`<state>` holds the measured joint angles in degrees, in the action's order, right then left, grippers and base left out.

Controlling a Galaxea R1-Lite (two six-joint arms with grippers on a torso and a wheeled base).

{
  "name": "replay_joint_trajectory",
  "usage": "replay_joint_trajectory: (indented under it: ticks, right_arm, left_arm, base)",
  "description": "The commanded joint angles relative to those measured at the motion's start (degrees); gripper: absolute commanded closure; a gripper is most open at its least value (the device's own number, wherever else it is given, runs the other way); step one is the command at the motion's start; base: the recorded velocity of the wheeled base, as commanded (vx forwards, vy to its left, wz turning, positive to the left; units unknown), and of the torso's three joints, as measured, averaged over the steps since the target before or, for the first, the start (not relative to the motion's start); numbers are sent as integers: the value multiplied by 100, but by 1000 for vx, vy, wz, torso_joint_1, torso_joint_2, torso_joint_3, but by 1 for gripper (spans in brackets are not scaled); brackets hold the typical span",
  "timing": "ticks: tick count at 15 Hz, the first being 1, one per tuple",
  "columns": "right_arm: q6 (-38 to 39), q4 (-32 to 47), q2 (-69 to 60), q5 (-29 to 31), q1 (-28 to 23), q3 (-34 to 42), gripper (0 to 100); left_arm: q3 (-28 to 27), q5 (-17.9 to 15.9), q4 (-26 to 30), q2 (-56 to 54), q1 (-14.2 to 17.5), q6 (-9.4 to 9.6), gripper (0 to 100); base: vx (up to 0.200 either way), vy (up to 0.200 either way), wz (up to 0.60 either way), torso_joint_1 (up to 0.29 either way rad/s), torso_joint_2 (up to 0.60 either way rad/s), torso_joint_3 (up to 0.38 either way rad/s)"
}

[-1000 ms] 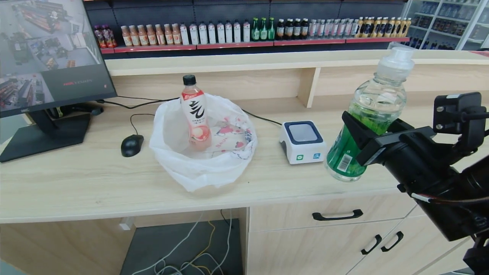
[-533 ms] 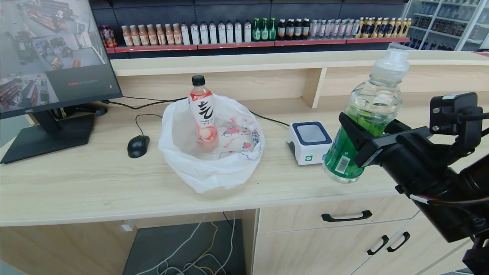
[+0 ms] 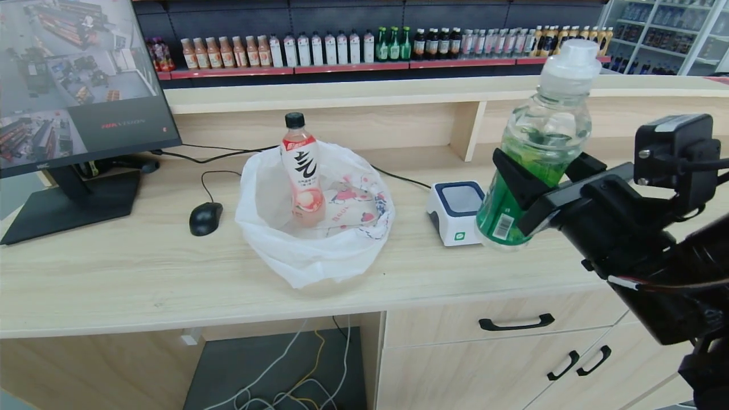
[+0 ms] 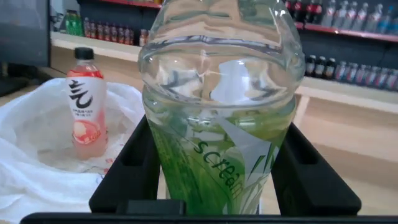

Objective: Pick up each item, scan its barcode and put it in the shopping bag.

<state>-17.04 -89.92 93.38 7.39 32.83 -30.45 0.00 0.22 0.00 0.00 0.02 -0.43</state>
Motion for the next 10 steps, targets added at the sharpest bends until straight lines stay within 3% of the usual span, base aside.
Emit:
replay_joint_trajectory:
  ticks: [1, 4, 10]
  right_arm:
    - [-361, -8, 330, -607, 4, -602, 100]
    - [-730, -8, 884, -774, 31, -1226, 100]
    - [-2172, -8, 1842, -1275, 4, -2342, 100]
  left_arm:
    - [0, -4, 0, 0, 6, -1, 0]
    - [0, 4, 0, 0, 6, -1, 0]
    - [0, 4, 0, 0, 6, -1, 0]
  base:
    - [0, 0, 0, 0, 0, 0]
    - [0, 0, 0, 0, 0, 0]
    - [0, 0, 0, 0, 0, 0]
